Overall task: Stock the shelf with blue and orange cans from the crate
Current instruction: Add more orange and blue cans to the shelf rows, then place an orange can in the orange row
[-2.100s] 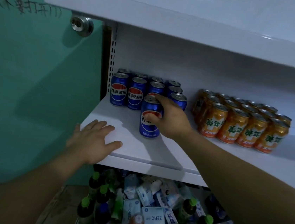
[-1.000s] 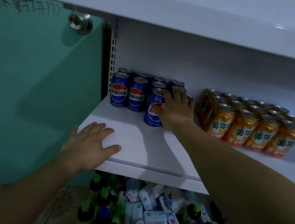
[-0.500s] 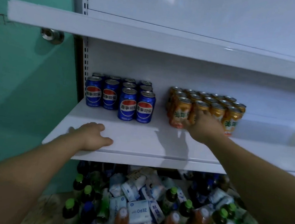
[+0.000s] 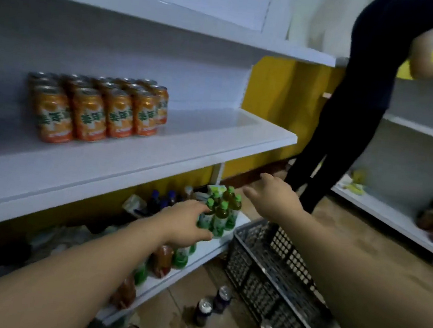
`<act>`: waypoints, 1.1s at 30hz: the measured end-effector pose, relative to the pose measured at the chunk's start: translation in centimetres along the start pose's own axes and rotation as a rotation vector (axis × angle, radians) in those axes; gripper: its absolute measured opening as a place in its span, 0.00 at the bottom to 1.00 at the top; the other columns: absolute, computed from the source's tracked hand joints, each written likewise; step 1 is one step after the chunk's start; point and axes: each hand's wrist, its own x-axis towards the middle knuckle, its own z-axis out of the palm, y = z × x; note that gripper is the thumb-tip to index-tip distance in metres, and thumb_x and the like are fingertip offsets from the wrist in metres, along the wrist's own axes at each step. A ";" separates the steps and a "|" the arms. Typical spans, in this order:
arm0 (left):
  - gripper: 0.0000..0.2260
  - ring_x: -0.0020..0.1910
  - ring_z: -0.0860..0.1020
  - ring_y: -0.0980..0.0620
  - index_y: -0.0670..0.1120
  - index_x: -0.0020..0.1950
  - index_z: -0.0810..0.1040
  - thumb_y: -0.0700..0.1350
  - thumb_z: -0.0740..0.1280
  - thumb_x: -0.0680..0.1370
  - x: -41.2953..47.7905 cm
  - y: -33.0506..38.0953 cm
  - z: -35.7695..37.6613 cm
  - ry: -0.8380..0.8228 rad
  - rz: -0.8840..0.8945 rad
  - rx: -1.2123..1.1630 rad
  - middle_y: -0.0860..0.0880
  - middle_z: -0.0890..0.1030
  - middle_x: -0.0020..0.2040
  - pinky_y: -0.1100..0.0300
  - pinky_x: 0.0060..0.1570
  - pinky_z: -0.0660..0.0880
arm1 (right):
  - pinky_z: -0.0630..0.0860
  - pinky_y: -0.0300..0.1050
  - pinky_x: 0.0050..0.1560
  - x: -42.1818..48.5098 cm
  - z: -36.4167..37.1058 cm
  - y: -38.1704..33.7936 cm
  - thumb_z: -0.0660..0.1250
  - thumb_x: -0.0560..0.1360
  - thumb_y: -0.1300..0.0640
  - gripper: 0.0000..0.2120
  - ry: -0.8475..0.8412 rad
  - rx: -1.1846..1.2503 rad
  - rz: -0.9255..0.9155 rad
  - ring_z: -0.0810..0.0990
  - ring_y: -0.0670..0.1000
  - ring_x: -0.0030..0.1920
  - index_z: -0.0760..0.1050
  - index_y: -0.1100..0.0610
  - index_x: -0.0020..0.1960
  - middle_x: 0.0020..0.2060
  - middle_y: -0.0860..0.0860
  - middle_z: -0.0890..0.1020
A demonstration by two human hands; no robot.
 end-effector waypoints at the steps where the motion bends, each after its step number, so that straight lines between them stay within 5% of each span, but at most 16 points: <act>1: 0.34 0.74 0.61 0.48 0.51 0.77 0.57 0.61 0.65 0.76 1.2 1.2 1.6 -0.048 0.016 -0.002 0.50 0.56 0.78 0.50 0.70 0.64 | 0.73 0.56 0.60 -0.6 0.4 2.4 0.58 0.75 0.35 0.31 -0.020 0.001 0.058 0.73 0.59 0.63 0.64 0.52 0.71 0.67 0.55 0.72; 10: 0.34 0.72 0.64 0.46 0.48 0.76 0.59 0.58 0.67 0.75 8.3 4.6 15.3 -0.394 0.077 0.011 0.46 0.61 0.76 0.55 0.67 0.66 | 0.74 0.50 0.59 -4.1 10.4 17.7 0.58 0.78 0.37 0.31 -0.291 0.041 0.370 0.73 0.58 0.62 0.62 0.55 0.73 0.67 0.56 0.71; 15: 0.22 0.52 0.73 0.47 0.46 0.59 0.72 0.56 0.68 0.69 14.0 3.3 22.5 -0.509 0.070 0.062 0.46 0.74 0.59 0.59 0.45 0.70 | 0.71 0.51 0.62 -4.3 19.0 22.1 0.57 0.79 0.38 0.32 -0.459 0.089 0.437 0.70 0.58 0.67 0.57 0.54 0.76 0.71 0.57 0.67; 22: 0.36 0.65 0.71 0.44 0.47 0.75 0.60 0.55 0.71 0.72 22.4 2.3 33.7 -0.662 0.009 -0.010 0.43 0.67 0.72 0.57 0.61 0.71 | 0.72 0.46 0.56 -3.9 30.9 27.9 0.60 0.78 0.40 0.30 -0.683 0.145 0.497 0.73 0.59 0.62 0.62 0.57 0.73 0.67 0.58 0.72; 28: 0.39 0.72 0.64 0.44 0.48 0.77 0.56 0.55 0.72 0.72 27.8 1.1 43.2 -0.722 -0.025 -0.022 0.44 0.62 0.75 0.57 0.66 0.63 | 0.71 0.49 0.59 -1.9 40.8 31.6 0.68 0.75 0.45 0.31 -0.813 0.195 0.522 0.73 0.61 0.63 0.62 0.54 0.73 0.66 0.60 0.72; 33: 0.39 0.72 0.63 0.46 0.48 0.77 0.55 0.54 0.72 0.73 29.8 -1.3 47.7 -0.759 -0.067 -0.083 0.46 0.61 0.76 0.58 0.67 0.62 | 0.69 0.51 0.66 -1.4 47.7 32.2 0.68 0.76 0.49 0.35 -0.898 0.140 0.439 0.68 0.64 0.69 0.53 0.49 0.77 0.76 0.61 0.53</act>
